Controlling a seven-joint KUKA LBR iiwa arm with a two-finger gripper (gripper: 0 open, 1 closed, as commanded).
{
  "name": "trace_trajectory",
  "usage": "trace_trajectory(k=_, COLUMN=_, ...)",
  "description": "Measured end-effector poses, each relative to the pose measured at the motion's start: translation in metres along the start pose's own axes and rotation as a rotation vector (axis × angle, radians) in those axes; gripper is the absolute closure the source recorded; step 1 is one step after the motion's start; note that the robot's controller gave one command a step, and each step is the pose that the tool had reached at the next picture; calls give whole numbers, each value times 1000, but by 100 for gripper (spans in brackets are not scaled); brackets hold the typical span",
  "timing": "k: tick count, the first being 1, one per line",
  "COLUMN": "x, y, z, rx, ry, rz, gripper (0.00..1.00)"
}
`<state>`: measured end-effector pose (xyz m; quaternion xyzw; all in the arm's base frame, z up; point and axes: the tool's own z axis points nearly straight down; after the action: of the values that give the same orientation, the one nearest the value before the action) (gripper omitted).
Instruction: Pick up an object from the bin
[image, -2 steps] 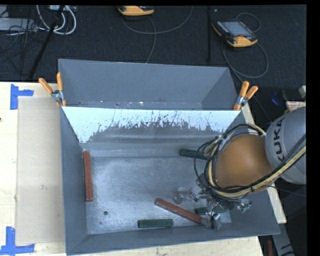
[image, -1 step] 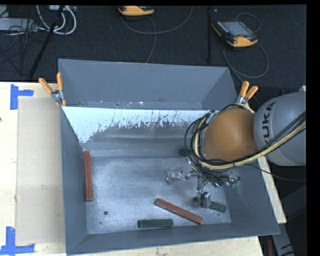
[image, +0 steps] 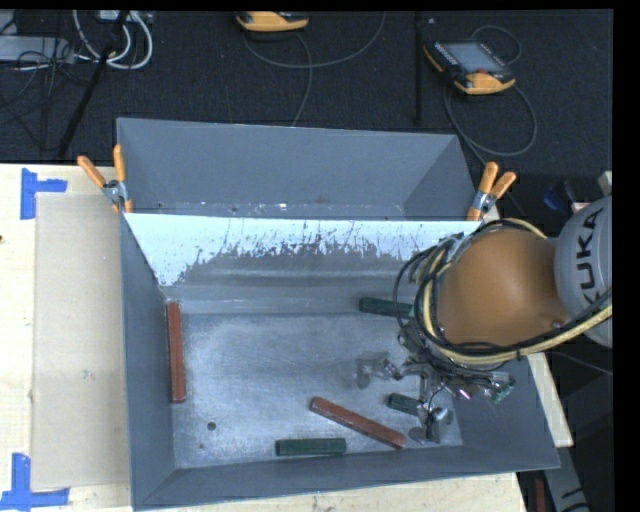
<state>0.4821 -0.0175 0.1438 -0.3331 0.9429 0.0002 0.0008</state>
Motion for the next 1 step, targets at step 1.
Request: trace_trajectory(k=1, x=-57, y=52, z=78, rx=-5, ry=3, rz=48, gripper=0)
